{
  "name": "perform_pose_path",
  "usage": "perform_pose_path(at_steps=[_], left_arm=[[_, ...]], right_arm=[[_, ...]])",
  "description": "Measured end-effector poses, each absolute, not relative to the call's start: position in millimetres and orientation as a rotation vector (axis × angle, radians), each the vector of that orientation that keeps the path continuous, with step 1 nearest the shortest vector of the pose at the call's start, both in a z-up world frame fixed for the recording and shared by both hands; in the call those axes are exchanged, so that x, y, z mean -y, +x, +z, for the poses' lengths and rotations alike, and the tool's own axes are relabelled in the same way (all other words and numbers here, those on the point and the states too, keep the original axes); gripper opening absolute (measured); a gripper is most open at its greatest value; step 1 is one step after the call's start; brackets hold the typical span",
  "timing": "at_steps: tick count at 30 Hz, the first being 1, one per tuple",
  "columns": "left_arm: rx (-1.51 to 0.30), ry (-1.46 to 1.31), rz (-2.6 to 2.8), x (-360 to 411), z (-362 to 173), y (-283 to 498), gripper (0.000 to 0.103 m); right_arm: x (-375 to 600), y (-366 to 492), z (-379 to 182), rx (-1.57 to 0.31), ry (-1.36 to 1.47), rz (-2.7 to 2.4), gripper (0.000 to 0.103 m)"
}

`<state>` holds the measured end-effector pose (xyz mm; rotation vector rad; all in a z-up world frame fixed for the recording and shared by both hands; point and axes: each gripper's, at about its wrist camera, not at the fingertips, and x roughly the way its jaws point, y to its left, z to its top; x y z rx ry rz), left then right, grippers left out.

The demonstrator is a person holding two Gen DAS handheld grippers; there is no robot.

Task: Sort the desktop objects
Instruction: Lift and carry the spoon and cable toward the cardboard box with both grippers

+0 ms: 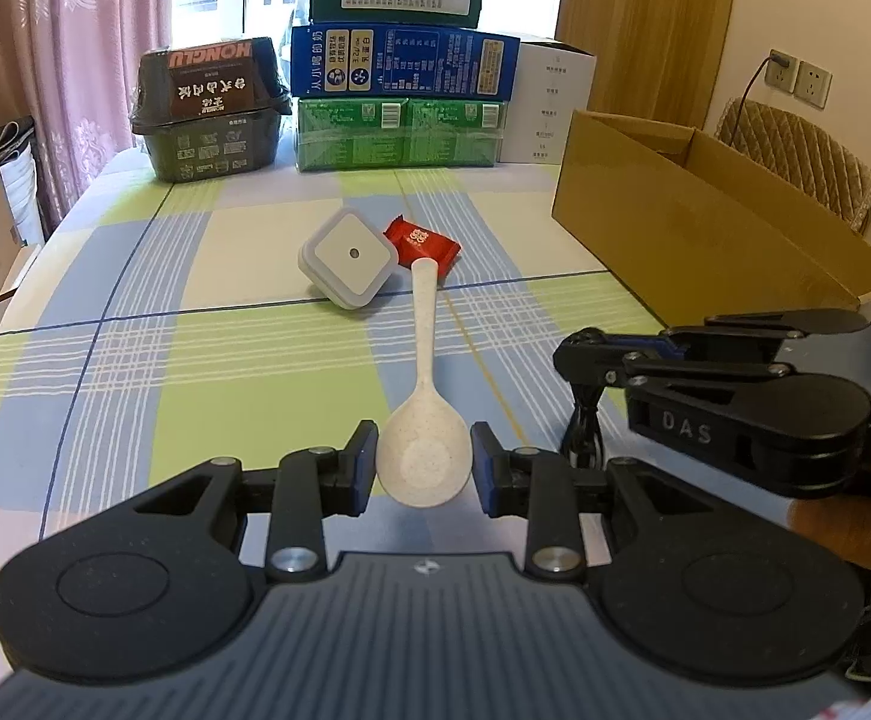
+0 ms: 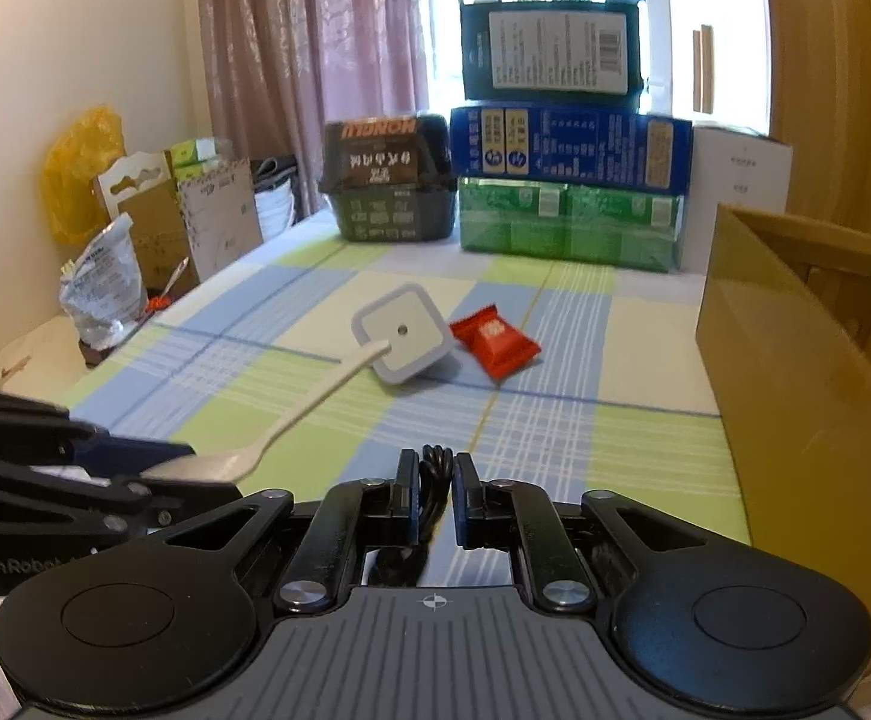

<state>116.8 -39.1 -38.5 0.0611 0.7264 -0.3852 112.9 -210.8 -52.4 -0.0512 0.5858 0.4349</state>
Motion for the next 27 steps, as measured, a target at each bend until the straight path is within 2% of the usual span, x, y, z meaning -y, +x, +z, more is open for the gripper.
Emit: perform_pose_path(at_steps=[11, 27], left_arm=[[-0.705, 0.023, -0.387, 44.4, -28.3, 102.8, 0.027], [-0.666, 0.032, -0.376, 75.3, 16.4, 79.7, 0.027]], right_arm=[[222.0, 96.8, -30.6, -0.531, -0.041, 0.402, 0.007], [261.5, 62.0, 36.6, -0.445, -0.048, 0.357, 0.007]])
